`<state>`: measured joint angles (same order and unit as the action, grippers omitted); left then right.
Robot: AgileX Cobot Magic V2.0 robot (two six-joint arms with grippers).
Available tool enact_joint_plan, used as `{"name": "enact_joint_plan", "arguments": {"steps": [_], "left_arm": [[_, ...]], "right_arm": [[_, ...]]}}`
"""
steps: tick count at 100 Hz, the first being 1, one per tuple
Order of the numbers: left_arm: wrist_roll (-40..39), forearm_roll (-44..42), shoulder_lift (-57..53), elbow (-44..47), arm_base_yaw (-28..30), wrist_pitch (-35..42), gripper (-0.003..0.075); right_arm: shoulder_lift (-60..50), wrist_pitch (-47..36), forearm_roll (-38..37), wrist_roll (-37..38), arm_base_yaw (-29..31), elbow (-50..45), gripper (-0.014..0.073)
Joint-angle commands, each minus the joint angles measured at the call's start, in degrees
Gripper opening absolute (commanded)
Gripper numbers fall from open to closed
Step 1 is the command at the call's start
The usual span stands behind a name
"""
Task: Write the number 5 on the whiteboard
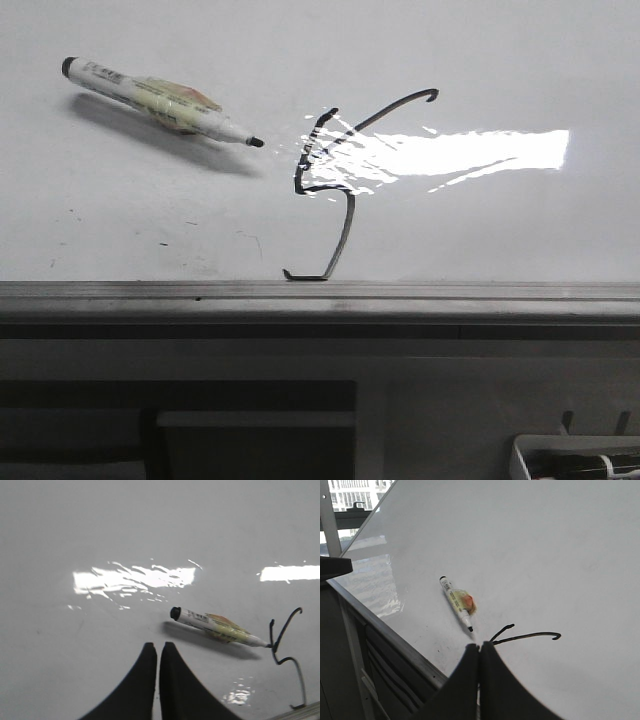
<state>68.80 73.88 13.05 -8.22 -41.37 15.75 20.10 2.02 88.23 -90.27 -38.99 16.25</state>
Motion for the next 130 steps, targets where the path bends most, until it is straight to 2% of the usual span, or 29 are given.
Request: {"name": "enact_joint_plan", "arguments": {"steps": [1, 5, 19, 27, 33, 42, 53, 68, 76, 89, 130], "left_arm": [[-5.4, -17.7, 0.4, -0.9, 3.2, -2.1, -0.002], [-11.0, -28.4, 0.4, -0.8, 6.0, -4.7, -0.002], [-42.5, -57.1, -0.5, -0.6, 18.9, -13.4, -0.002], [-56.6, -65.3, -2.4, 0.7, 26.2, -16.8, -0.002], [-61.5, -67.9, -4.9, 3.1, 30.9, -16.7, -0.002], [-64.0, -67.9, -9.3, 6.5, 34.9, -16.6, -0.002], [-65.9, -68.1, -13.4, 9.5, 35.9, -17.4, -0.002], [-65.9, -70.6, -14.9, 9.4, 35.9, -24.6, -0.002], [-65.9, -68.4, -14.9, 9.4, 35.9, -27.4, -0.002], [-65.9, -59.3, -14.9, 9.4, 35.9, -31.1, -0.002], [-65.8, -61.4, -14.9, 9.4, 35.9, -31.5, -0.002]], "right_arm": [[0.3, 0.3, 0.2, 0.0, 0.0, 1.5, -0.0062], [0.3, 0.3, 0.2, 0.0, 0.0, 1.5, -0.0062], [0.3, 0.3, 0.2, 0.0, 0.0, 1.5, -0.0062], [0.3, 0.3, 0.2, 0.0, 0.0, 1.5, -0.0062], [0.3, 0.3, 0.2, 0.0, 0.0, 1.5, -0.0062], [0.3, 0.3, 0.2, 0.0, 0.0, 1.5, -0.0062], [0.3, 0.3, 0.2, 0.0, 0.0, 1.5, -0.0062], [0.3, 0.3, 0.2, 0.0, 0.0, 1.5, -0.0062], [0.3, 0.3, 0.2, 0.0, 0.0, 1.5, -0.0062], [0.3, 0.3, 0.2, 0.0, 0.0, 1.5, -0.0062], [0.3, 0.3, 0.2, 0.0, 0.0, 1.5, -0.0062]]}}
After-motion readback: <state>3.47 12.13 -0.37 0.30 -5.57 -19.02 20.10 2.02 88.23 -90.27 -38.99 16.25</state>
